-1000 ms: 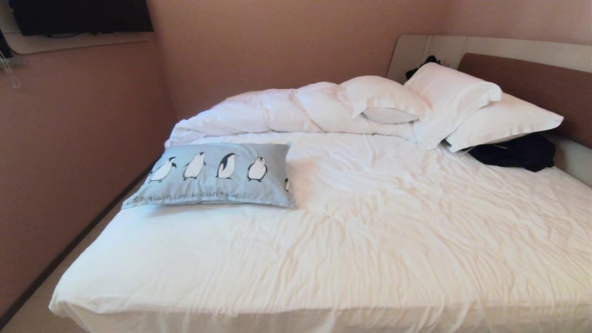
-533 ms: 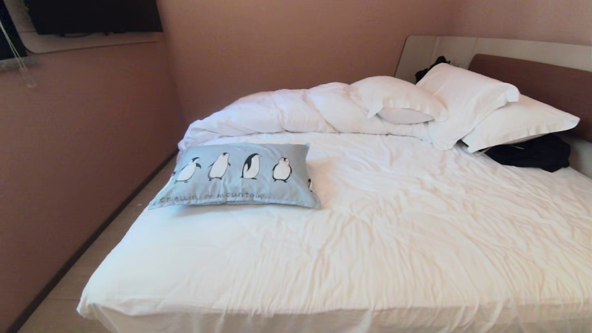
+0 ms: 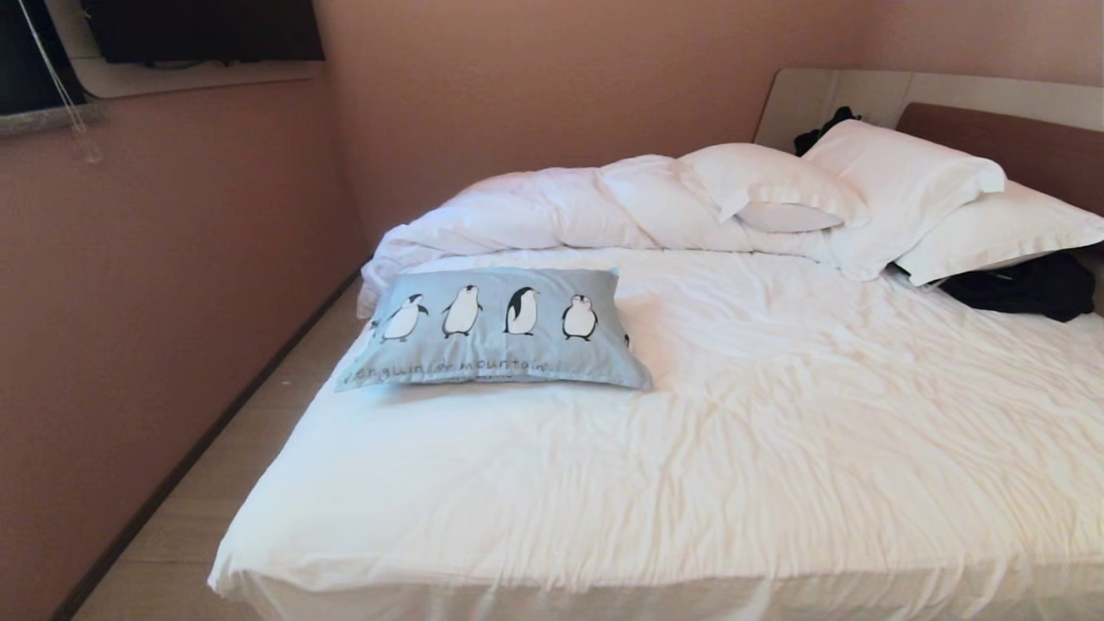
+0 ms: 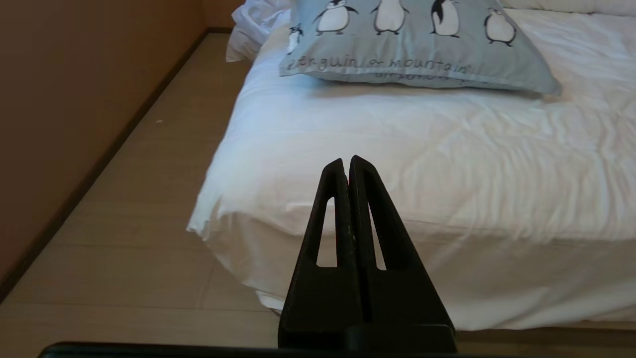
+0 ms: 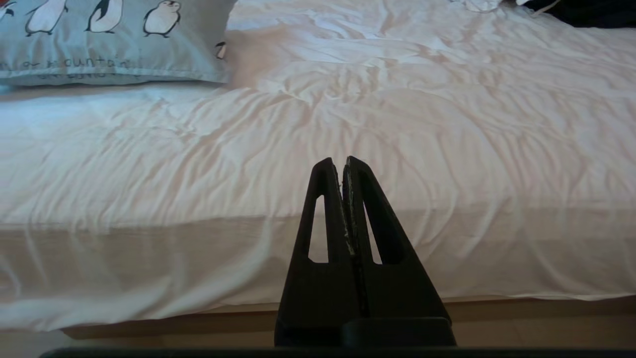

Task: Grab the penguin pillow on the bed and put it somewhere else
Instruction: Pick up the pillow

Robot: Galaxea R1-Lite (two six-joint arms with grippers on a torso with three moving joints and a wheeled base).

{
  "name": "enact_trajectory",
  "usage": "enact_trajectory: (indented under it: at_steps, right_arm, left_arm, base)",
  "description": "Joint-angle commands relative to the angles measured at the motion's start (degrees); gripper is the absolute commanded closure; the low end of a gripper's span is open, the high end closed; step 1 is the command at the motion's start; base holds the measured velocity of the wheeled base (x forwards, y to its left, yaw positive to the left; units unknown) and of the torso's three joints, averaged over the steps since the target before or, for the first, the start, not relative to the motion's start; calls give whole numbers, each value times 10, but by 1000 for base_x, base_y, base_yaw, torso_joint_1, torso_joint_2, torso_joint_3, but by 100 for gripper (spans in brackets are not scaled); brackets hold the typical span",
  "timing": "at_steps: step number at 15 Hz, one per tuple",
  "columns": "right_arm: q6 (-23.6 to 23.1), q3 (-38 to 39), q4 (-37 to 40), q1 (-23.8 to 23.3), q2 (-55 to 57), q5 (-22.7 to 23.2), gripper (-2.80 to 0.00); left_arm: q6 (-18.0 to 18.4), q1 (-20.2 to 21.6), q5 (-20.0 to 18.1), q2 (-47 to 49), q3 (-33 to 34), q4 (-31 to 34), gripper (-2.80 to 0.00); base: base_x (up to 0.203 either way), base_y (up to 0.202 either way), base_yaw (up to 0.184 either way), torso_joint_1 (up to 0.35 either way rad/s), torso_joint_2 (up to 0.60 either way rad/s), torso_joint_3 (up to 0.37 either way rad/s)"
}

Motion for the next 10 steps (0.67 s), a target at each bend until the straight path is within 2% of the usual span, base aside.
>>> enact_trajectory:
  at_steps: [1, 10]
  right_arm:
    - [0, 0, 0, 0, 1, 0, 0]
    - [0, 0, 0, 0, 0, 0, 0]
  left_arm:
    - [-1, 0, 0, 1, 2, 0, 0]
    - [-1, 0, 0, 1, 2, 0, 0]
  base:
    - [0, 197, -2, -2, -2, 1]
    - [0, 196, -1, 2, 4, 2]
